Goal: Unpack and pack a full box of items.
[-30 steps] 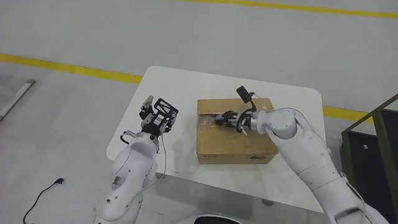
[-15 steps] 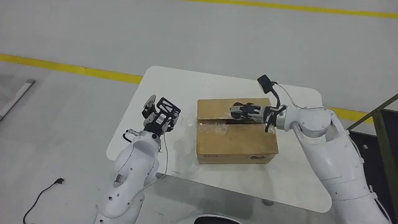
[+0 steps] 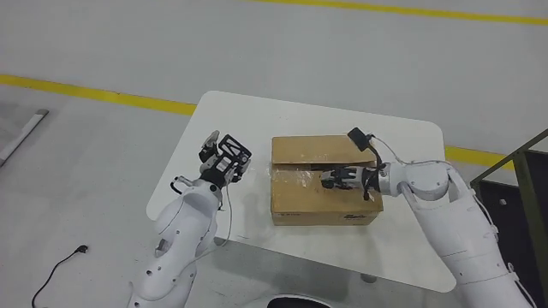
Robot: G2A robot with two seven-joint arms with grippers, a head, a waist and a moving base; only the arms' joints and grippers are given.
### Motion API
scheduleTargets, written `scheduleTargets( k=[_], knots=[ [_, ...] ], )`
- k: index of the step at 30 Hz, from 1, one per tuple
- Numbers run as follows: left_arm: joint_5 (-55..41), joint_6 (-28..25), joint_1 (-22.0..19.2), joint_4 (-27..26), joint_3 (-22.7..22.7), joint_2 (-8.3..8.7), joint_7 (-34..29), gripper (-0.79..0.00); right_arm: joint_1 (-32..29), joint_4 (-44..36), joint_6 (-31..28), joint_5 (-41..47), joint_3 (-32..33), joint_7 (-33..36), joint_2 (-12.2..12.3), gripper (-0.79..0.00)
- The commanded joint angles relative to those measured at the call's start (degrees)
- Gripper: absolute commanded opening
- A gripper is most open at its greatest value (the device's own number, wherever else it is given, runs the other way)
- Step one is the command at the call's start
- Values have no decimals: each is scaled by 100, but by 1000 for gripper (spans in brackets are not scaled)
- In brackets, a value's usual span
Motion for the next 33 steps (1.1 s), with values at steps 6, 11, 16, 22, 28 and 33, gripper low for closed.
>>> scheduleTargets(
  k=[6,11,16,22,28,33],
  knots=[
    [425,-424,-144,385,157,57,397,-542,40,372,140,88,-286,-362,-68,-456],
    [795,45,-264,681,228,52,253,-785,148,536,167,156,-547,-597,-144,-409],
    [917,527,-379,912,291,18,26,-785,244,672,178,294,-701,-780,-205,-406],
    [869,629,-406,1213,318,6,19,-785,335,825,191,533,-866,-944,-283,-289],
    [713,711,-486,1494,469,-34,77,-785,444,1016,188,687,-1044,-1139,-367,-249],
    [664,725,-547,1593,584,-58,123,-785,579,1147,251,463,-1243,-1267,-418,-271]
  ],
)
